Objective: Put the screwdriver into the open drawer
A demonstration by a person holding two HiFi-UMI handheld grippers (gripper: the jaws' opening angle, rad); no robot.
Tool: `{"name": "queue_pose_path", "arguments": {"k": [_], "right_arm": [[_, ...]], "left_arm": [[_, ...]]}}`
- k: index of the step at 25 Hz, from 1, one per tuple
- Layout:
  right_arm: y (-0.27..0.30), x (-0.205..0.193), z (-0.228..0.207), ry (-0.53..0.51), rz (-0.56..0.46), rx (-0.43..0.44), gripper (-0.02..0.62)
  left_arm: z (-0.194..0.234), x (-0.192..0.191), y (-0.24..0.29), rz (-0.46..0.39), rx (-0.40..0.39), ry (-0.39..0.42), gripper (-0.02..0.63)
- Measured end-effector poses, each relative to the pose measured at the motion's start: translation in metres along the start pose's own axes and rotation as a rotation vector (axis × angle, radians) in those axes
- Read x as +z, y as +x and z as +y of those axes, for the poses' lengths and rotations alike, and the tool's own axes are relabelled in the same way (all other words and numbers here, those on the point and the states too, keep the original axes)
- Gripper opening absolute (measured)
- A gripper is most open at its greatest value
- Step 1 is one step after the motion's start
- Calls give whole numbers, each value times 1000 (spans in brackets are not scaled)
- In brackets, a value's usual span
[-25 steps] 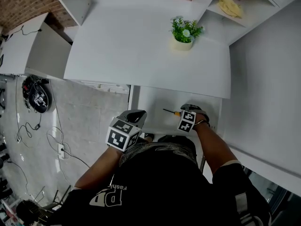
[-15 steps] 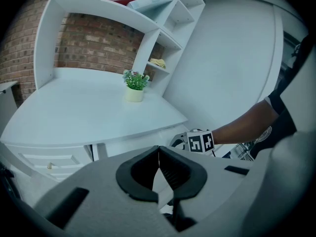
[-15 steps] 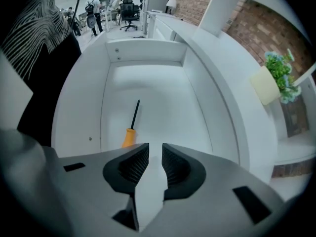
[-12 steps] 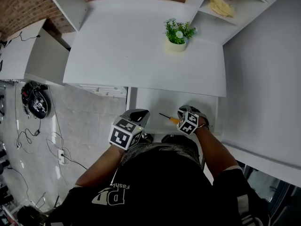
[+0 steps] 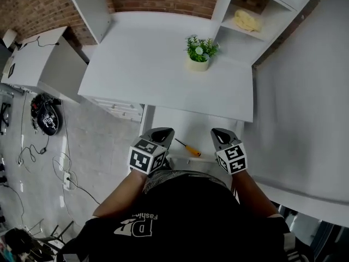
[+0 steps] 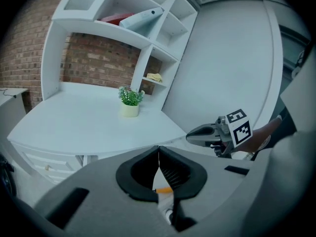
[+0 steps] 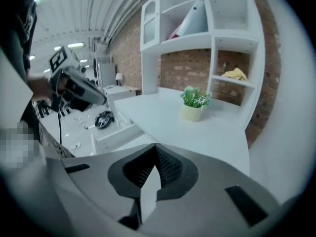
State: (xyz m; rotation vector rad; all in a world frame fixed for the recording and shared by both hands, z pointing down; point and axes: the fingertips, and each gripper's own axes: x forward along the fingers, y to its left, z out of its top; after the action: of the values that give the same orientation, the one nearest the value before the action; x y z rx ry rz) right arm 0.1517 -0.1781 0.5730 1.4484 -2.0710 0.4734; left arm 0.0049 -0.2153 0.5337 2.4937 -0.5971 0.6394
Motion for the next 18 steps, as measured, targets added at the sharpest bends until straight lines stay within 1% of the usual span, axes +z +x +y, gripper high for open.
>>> {"name": "queue_pose_path", "arguments": {"k": [3,6,10,13,15,18], "right_arm": [[-45,21,-11,108,-125,23,5],[-85,28,-14,161,-200,59,5],[-130,23,-15,191,-256,89,5],[-157,12,-15,187,-281,97,3],[-172,3,-14,186,-286,101,3],[-191,-7,-8,189,-289,118,3]], "left_arm": [[-26,12,-3,-59,16,-3,18],[-56,19,-8,-100,34,9,18],[-98,23,-17,-157,46,16,18],[-126,21,-24,-203,45,7,18],[-141,14,-28,-216,51,-13,18],[-156,3,-36,-218,81,-35,18]]}}
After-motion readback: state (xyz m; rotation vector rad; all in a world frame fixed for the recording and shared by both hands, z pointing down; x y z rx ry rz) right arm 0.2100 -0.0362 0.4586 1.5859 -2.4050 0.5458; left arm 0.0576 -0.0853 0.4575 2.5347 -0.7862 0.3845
